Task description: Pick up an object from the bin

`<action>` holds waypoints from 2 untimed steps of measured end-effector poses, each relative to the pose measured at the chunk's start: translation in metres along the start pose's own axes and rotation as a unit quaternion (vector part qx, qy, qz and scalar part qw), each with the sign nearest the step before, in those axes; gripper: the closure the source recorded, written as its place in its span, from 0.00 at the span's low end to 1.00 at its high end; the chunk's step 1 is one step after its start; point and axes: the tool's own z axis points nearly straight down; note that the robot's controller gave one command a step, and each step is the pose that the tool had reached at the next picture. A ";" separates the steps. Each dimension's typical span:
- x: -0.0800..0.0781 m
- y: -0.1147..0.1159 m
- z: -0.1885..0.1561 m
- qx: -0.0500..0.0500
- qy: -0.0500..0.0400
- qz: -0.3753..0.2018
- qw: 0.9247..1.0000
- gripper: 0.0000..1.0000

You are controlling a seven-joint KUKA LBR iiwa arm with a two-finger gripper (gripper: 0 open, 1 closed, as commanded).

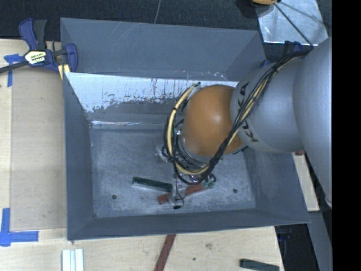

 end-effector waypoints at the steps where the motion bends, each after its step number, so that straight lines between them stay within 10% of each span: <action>1: 0.017 0.052 0.018 0.001 -0.001 0.090 0.996 1.00; 2: 0.017 0.052 0.018 0.001 -0.001 0.090 0.996 1.00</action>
Offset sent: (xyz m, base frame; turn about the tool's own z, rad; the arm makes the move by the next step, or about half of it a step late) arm 0.0000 0.0000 0.0000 0.0000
